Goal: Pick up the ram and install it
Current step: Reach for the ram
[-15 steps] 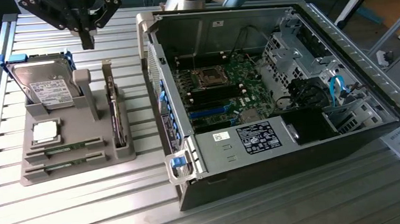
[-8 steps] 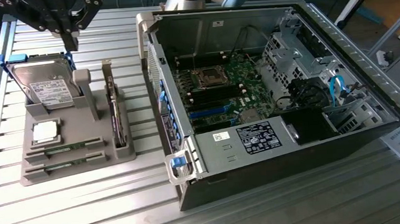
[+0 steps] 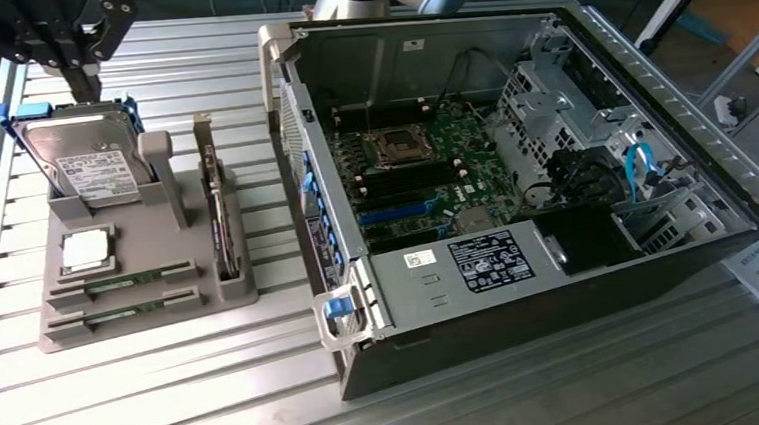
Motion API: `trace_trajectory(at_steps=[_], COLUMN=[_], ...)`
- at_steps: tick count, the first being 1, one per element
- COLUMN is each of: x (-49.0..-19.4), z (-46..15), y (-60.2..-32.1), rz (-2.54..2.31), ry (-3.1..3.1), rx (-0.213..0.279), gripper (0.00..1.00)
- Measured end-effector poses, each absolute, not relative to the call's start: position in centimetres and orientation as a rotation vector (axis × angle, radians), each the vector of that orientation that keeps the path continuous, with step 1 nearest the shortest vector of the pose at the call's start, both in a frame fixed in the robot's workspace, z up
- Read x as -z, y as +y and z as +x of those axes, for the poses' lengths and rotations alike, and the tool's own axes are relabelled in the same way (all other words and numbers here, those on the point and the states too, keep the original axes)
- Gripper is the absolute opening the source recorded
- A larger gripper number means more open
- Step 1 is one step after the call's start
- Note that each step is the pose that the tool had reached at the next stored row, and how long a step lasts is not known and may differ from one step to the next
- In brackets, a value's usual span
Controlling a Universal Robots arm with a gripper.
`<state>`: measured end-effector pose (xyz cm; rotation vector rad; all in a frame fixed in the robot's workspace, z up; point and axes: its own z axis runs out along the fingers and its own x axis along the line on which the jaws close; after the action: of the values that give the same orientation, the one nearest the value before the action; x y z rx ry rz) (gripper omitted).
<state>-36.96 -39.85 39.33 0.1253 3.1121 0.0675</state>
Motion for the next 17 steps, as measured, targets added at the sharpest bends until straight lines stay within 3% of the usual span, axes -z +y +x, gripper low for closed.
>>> trace_trajectory(at_steps=[17], x=[-39.33], z=[-37.24], y=[-39.95], rz=[0.125], ry=[3.112], rx=[-0.068], gripper=[0.11])
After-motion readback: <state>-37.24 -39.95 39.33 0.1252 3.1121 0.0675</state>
